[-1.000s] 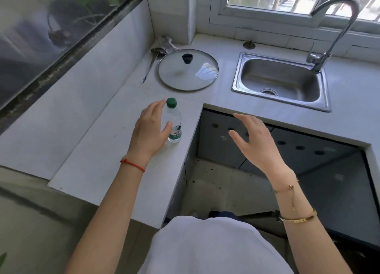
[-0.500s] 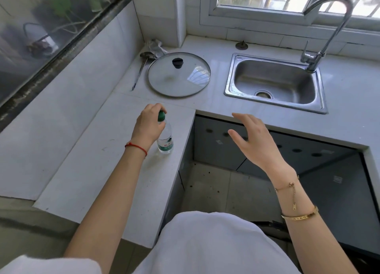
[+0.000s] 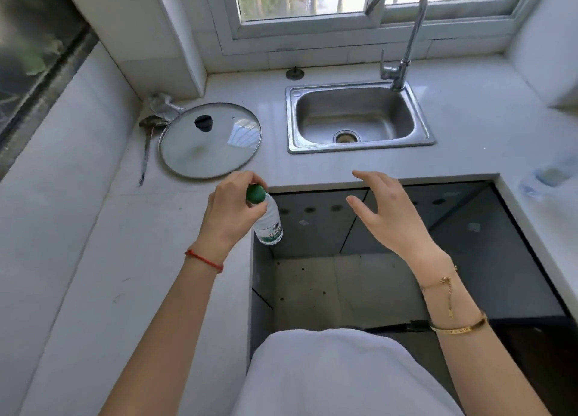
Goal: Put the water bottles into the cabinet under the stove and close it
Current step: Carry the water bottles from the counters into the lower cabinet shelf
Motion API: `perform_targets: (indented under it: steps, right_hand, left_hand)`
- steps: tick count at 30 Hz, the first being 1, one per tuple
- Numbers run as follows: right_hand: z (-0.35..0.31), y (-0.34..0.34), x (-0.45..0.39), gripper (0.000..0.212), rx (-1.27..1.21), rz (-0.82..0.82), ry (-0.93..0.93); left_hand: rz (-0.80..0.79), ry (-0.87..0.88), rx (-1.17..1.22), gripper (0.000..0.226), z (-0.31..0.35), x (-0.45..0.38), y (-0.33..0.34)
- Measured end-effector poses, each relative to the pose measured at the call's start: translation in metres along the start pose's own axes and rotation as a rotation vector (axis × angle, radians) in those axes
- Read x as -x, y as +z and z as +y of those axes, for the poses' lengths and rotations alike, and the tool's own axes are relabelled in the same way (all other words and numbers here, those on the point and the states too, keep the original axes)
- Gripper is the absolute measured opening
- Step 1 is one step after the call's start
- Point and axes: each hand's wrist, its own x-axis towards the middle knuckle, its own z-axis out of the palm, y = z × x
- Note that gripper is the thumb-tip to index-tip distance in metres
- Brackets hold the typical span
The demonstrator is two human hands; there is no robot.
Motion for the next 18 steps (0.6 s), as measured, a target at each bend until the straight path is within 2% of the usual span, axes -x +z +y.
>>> perform_targets:
  steps: [9,18]
  right_hand:
    - [0.045,-0.033,0.03,0.049,0.056,0.184,0.252]
    - [0.114,-0.08,0.019,0.047,0.146,0.346,0.443]
  left_hand:
    - [-0.138,0.296,0.189,0.024,0.065,-0.056,0.047]
    - [-0.331,0.441,0.279,0.026,0.146,-0.117,0.104]
